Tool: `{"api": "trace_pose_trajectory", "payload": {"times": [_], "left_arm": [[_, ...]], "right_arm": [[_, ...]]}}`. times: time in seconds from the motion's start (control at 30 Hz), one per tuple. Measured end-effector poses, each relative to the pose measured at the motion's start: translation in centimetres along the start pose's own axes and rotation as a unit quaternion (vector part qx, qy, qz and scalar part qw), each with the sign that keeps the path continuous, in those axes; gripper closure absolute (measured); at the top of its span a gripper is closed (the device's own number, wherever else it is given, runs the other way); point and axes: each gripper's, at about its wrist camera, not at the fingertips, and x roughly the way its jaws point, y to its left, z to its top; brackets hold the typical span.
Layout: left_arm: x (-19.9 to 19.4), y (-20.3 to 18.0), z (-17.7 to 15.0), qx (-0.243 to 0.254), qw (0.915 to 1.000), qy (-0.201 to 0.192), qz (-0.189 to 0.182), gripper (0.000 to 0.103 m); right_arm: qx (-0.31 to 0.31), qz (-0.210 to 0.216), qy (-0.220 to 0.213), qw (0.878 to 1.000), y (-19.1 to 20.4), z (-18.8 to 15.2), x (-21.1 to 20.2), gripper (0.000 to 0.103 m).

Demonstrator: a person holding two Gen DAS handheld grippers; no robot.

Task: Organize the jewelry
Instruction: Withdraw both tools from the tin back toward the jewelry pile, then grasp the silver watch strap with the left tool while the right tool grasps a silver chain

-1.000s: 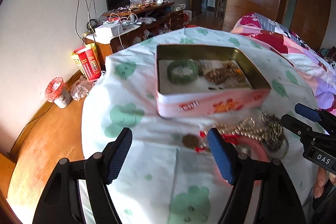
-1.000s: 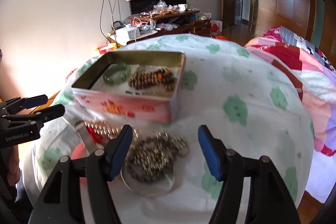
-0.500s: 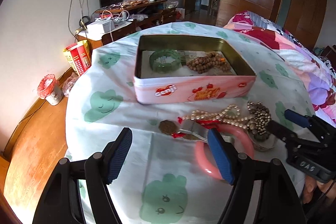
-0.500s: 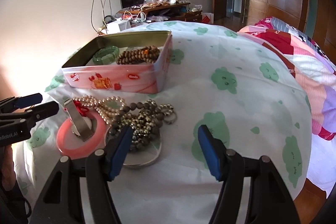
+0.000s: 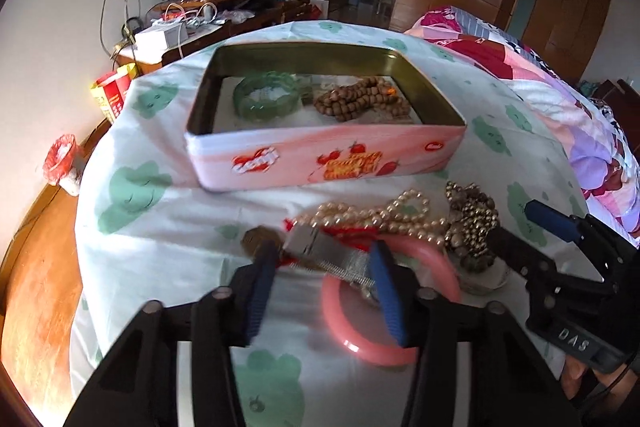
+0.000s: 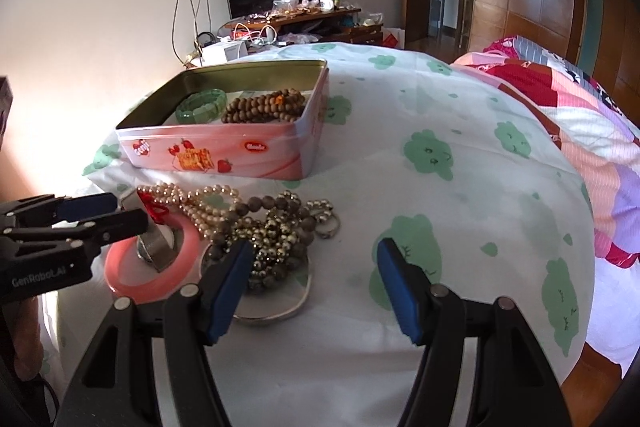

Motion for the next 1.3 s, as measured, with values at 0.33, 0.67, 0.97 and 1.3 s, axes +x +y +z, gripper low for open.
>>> {"api": "trace_pose_trajectory", "payload": {"times": [0.33, 0.67, 0.97, 1.3], "left_arm": [[-1.5, 0.4, 0.3, 0.007, 0.9993, -0.027, -0.026, 0.103], [-1.8, 0.7, 0.1, -0.001, 0.9995, -0.01, -0.029, 0.089], [-1.2, 0.6, -0.8, -0.001, 0.9998, 0.006, -0.02, 0.058], [-0.1, 0.6, -0.1, -0.005, 0.9997, 0.013, -0.021, 0.058]], "right_arm": [[-0.005, -0.005, -0.002, 1.0, 0.1, -0.1, -0.1, 0.036], [0.0, 0.005, 0.008, 1.0, -0.1, -0.1, 0.0, 0.035], [0.003, 0.007, 0.003, 1.0, -0.4, 0.0, -1.0, 0.035], [-0.007, 0.017, 0.021, 1.0, 0.5, 2.4, 1.3, 0.035]]}}
